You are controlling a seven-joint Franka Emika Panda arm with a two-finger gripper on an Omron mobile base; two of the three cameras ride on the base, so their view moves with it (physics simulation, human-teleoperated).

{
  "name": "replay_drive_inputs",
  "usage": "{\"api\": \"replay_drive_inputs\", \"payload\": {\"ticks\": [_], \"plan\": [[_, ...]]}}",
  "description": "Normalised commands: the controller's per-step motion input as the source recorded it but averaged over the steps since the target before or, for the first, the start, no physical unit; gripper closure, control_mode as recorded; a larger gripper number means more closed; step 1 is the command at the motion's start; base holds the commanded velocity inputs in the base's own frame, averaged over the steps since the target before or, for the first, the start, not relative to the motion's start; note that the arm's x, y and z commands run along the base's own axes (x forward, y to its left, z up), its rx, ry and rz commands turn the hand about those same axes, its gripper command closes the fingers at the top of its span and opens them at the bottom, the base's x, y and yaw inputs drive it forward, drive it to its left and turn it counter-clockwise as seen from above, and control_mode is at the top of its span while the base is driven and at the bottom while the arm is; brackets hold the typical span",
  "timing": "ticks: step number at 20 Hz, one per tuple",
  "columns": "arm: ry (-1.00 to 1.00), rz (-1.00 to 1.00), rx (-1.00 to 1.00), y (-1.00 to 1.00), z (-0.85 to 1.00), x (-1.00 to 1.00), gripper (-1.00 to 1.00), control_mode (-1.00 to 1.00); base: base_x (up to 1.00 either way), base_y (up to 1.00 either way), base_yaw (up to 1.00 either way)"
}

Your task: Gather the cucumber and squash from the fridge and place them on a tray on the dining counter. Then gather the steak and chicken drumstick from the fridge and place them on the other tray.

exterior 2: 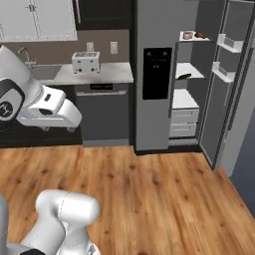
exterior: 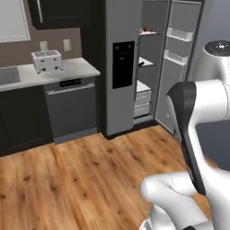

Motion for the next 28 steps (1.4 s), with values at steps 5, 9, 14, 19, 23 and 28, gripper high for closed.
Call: {"api": "replay_drive_inputs", "payload": {"ticks": [5, 9, 14, 19, 23, 28], "plan": [[0.0, 0.0, 0.0, 0.0, 0.0, 0.0, -1.0, 1.0, 1.0, -0.75, 0.03], [0.0, 0.0, 0.0, 0.0, 0.0, 0.0, -1.0, 1.0, 1.0, -0.66, 0.03], [0.0, 0.0, 0.0, 0.0, 0.0, 0.0, -1.0, 1.0, 1.0, -0.01, 0.01], [0.0, 0.0, 0.0, 0.0, 0.0, 0.0, -1.0, 1.0, 1.0, -0.13, 0.03], [0.0, 0.0, 0.0, 0.0, 0.0, 0.0, -1.0, 1.0, 1.0, -0.42, 0.05], [0.0, 0.0, 0.0, 0.0, 0.0, 0.0, -1.0, 1.0, 1.0, -0.53, 0.06]]}}
